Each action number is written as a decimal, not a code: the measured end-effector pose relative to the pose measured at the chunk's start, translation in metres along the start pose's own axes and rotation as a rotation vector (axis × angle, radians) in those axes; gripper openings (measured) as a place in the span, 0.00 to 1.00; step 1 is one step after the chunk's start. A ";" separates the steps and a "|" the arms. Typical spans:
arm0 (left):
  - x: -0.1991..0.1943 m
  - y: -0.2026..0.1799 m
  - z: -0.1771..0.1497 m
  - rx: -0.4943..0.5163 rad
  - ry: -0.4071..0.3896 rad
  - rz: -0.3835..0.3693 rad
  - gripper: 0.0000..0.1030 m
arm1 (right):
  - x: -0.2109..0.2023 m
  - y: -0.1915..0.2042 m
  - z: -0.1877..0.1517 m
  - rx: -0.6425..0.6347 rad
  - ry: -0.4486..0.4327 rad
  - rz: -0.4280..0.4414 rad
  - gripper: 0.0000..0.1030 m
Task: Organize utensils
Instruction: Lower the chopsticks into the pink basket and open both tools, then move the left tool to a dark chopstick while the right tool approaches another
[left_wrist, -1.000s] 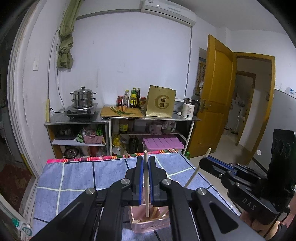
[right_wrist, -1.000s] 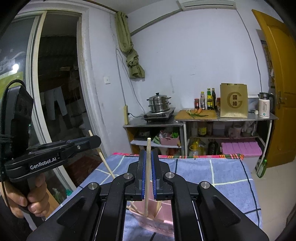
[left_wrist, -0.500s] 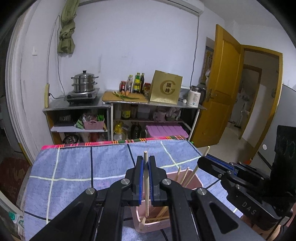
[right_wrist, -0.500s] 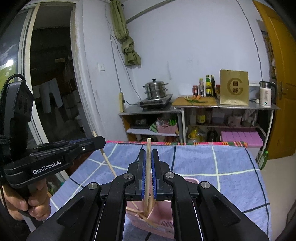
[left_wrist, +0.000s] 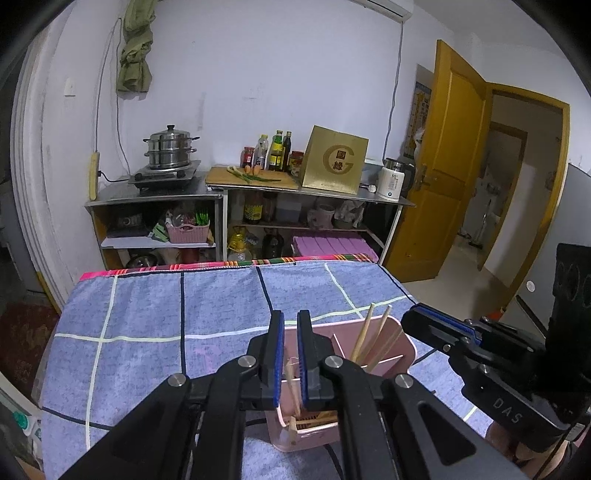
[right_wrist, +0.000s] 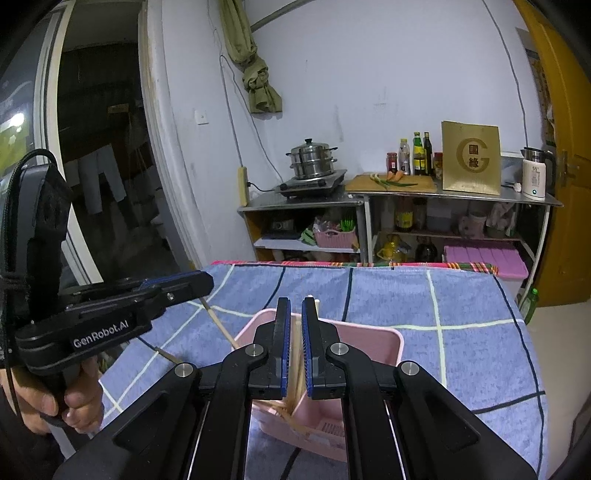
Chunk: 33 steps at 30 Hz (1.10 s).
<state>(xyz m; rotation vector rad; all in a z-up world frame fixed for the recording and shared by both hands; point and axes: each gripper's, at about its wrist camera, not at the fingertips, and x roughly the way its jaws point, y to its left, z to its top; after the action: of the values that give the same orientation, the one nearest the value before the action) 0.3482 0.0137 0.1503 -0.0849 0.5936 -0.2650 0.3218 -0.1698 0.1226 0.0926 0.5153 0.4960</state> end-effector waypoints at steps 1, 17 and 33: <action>-0.003 0.000 0.000 -0.001 -0.005 0.001 0.09 | -0.002 0.000 -0.001 0.000 -0.002 0.002 0.10; -0.089 -0.022 -0.044 -0.001 -0.108 -0.045 0.13 | -0.091 -0.001 -0.036 -0.012 -0.068 -0.025 0.12; -0.069 -0.052 -0.136 -0.005 0.059 -0.102 0.13 | -0.063 -0.038 -0.129 0.069 0.195 -0.099 0.12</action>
<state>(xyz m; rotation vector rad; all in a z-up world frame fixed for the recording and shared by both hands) 0.2051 -0.0183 0.0838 -0.1129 0.6493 -0.3656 0.2266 -0.2384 0.0307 0.0847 0.7243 0.3918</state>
